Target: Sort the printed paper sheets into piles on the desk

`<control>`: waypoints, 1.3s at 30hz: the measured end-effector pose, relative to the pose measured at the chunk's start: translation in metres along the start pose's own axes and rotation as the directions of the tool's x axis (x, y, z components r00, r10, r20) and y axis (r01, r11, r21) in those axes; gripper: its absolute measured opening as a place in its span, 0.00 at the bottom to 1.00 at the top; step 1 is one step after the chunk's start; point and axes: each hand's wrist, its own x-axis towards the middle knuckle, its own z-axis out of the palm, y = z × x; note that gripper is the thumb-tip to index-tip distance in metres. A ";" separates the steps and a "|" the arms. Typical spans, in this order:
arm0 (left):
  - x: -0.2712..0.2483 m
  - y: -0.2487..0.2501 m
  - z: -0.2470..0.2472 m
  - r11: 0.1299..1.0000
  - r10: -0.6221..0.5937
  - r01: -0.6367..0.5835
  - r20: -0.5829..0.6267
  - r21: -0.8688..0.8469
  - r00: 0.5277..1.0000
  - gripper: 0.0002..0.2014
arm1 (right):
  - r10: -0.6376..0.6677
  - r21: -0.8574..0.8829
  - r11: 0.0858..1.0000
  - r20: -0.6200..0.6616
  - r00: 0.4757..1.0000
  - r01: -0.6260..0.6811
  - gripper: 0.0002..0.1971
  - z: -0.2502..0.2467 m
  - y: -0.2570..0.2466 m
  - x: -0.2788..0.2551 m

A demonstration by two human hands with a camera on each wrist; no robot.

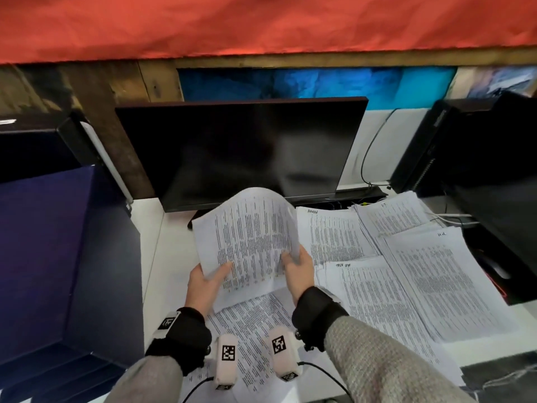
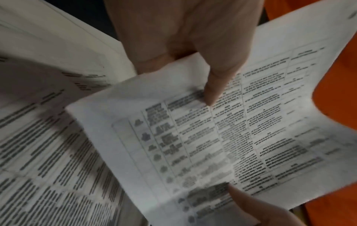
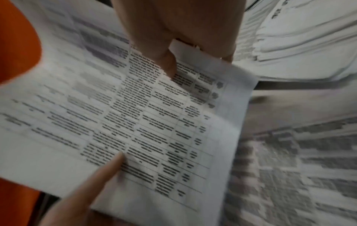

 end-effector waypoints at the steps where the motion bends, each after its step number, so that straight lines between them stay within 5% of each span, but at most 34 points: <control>1: -0.003 0.001 0.006 1.000 0.011 -0.011 0.025 0.017 1.000 0.14 | -0.005 -0.016 1.000 -0.030 1.000 0.005 0.06 -0.009 -0.001 0.006; 3: -0.007 -0.007 0.016 0.991 0.042 -0.049 0.060 0.121 0.997 0.14 | 0.000 -0.120 0.993 -0.086 0.996 -0.010 0.07 -0.038 -0.002 0.021; 5: -0.004 -0.027 0.020 0.896 0.046 -0.057 0.036 0.441 0.998 0.16 | 0.044 -0.238 0.969 -0.117 0.992 -0.071 0.05 -0.079 -0.001 0.034; 7: -0.001 -0.052 0.019 0.572 -0.010 -0.011 0.021 0.820 1.000 0.19 | 0.122 -0.329 0.929 -0.167 0.978 -0.172 0.07 -0.129 0.002 0.043; 9: 0.000 -0.069 0.016 0.308 -0.056 0.013 0.004 0.951 0.998 0.22 | 0.190 -0.400 0.870 -0.271 0.944 -0.290 0.12 -0.188 0.009 0.051; 12: -0.002 -0.081 0.011 0.185 -0.015 -0.055 0.059 0.981 0.998 0.23 | 0.279 -0.503 0.720 -0.421 0.863 -0.478 0.22 -0.279 0.018 0.065; 15: -0.002 -0.084 0.009 0.178 0.032 -0.068 0.063 0.982 0.998 0.22 | 0.331 -0.575 0.557 -0.508 0.795 -0.599 0.28 -0.353 0.033 0.084; 19: -0.003 -0.085 0.013 0.256 0.042 -0.037 0.027 0.966 0.999 0.20 | 0.323 -0.559 0.482 -0.602 0.730 -0.675 0.25 -0.406 0.051 0.113; 24: -0.006 -0.083 0.023 0.298 0.081 0.007 -0.033 0.954 0.996 0.18 | 0.379 -0.556 0.412 -0.616 0.691 -0.722 0.25 -0.413 0.051 0.137; 27: -0.005 -0.081 0.026 0.297 0.069 0.013 -0.035 0.955 0.997 0.18 | 0.207 -0.605 0.395 -0.675 0.708 -0.692 0.29 -0.388 0.033 0.130; 30: -0.001 -0.076 0.023 0.283 0.011 0.043 -0.048 0.958 0.999 0.22 | 0.071 -0.724 0.460 -0.547 0.834 -0.514 0.30 -0.338 0.019 0.126; 32: 0.001 -0.070 0.017 0.279 0.004 0.120 -0.126 0.953 0.992 0.25 | 0.028 -0.757 0.586 -0.338 0.941 -0.290 0.28 -0.289 0.018 0.122; 34: 0.003 -0.064 0.004 0.250 -0.006 0.215 -0.221 0.944 0.975 0.30 | -0.058 -0.698 0.714 -0.128 0.990 -0.048 0.22 -0.228 0.020 0.104; 37: 0.004 -0.061 -0.019 0.196 -0.052 0.268 -0.263 0.943 0.963 0.40 | -0.086 -0.591 0.779 0.233 0.969 0.211 0.11 -0.136 0.028 0.058; 39: 0.006 -0.061 -0.032 0.177 -0.072 0.233 -0.224 0.956 0.972 0.42 | 0.049 -0.577 0.785 0.422 0.905 0.227 0.12 -0.088 0.043 0.031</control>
